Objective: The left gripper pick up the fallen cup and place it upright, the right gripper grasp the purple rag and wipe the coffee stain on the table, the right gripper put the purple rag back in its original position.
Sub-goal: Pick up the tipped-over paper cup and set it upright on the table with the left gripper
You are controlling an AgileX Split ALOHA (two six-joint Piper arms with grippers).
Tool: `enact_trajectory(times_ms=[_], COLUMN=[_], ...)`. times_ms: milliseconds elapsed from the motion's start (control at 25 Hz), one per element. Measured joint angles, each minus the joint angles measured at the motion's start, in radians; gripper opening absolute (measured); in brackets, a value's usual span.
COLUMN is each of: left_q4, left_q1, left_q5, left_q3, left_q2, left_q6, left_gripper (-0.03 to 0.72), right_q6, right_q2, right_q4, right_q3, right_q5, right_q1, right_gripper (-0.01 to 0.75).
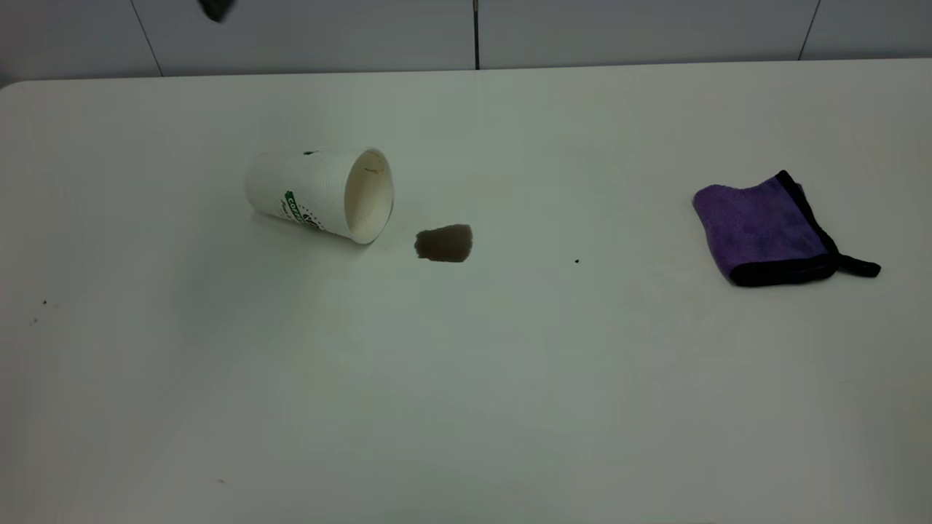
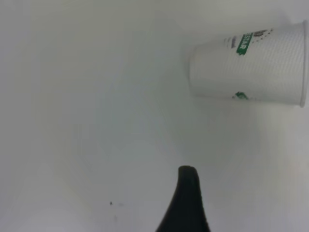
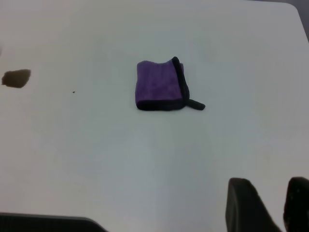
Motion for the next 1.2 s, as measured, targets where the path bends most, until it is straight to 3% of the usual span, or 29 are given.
enact_trajectory(times_ms=[160,320,600,960,1080,1200], left_q4=[0.072,0.122,0.209,0.432,0.494,0.553], left_q1=[-0.104,-0.149,-0.157,-0.148,-0.140,-0.132], left_q5=[0.078,0.142,0.161,0.152,0.153,0.166], left_q3=[-0.170,-0.320,-0.444,-0.454,-0.456,-0.457], left_q2=[0.219,0.389,0.575,0.709,0.741,0.752], left_q6=[-0.068,-0.086,-0.116,-0.242,-0.266,-0.273], left_gripper=[0.703,0.668,0.637,0.613,0.548,0.398], right_q6=[0.000,0.000,0.000,0.000,0.000,0.000], right_q2=[0.000,0.000,0.000,0.000,0.000,0.000], right_q4=[0.000,0.000,0.000,0.000,0.000,0.000], right_q3=[0.000,0.000,0.000,0.000,0.000,0.000], right_q5=[0.000,0.000,0.000,0.000,0.000,0.000], right_q1=[0.000,0.000,0.000,0.000,0.000,0.000], right_gripper=[0.239,0.239,0.239,0.239,0.239,0.239])
